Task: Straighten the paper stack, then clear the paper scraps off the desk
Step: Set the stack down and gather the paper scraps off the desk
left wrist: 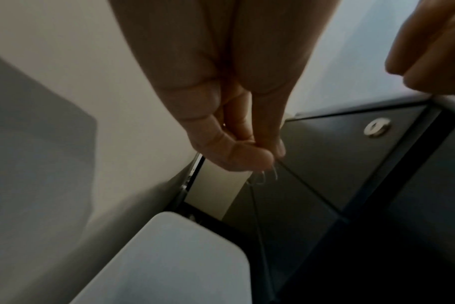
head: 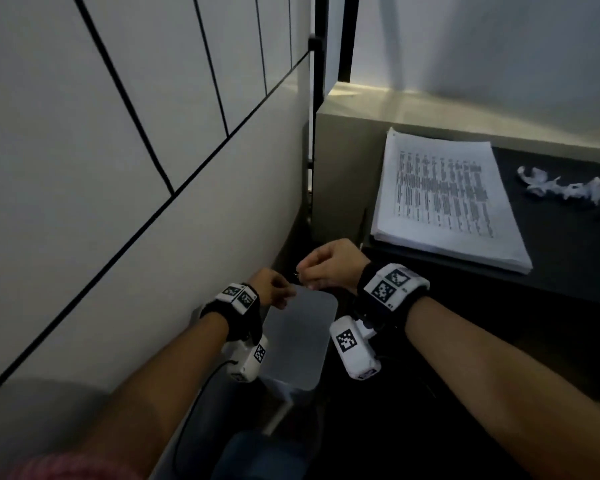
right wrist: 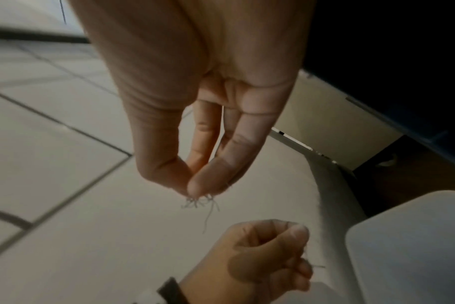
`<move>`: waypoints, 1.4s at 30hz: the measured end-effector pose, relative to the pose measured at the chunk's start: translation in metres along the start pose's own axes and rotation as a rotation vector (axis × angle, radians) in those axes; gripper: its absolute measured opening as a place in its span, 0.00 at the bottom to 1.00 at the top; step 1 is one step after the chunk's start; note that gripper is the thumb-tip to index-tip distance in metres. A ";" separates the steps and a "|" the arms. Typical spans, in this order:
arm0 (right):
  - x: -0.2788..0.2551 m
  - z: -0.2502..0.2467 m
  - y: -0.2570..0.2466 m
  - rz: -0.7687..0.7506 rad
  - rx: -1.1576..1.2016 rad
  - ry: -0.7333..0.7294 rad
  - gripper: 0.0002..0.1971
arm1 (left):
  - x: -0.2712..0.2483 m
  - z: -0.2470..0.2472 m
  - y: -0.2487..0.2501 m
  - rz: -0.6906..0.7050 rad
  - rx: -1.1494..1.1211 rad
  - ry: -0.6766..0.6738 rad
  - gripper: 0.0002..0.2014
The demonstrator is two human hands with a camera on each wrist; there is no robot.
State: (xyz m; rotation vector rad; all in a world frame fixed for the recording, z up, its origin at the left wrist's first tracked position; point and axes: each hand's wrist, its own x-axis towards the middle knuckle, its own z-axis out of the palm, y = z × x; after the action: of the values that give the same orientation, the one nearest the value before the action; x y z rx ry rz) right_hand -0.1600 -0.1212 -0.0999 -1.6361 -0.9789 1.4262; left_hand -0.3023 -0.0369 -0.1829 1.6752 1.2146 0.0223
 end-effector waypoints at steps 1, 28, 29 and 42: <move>0.008 0.005 0.008 0.027 -0.051 0.008 0.08 | 0.005 0.003 -0.011 -0.030 -0.019 -0.002 0.12; 0.103 0.034 0.151 0.462 -0.121 0.164 0.09 | 0.067 0.045 -0.081 -0.226 0.375 -0.128 0.17; 0.104 0.035 0.152 0.447 -0.146 0.168 0.08 | 0.067 0.045 -0.082 -0.227 0.376 -0.124 0.19; 0.095 0.042 0.137 0.342 -0.200 0.153 0.10 | 0.053 0.039 -0.075 -0.224 0.391 -0.204 0.12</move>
State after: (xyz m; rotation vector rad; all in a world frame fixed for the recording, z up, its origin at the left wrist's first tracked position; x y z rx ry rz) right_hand -0.1826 -0.0927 -0.2683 -2.1075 -0.8018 1.4278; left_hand -0.3077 -0.0287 -0.2819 1.8074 1.2994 -0.5423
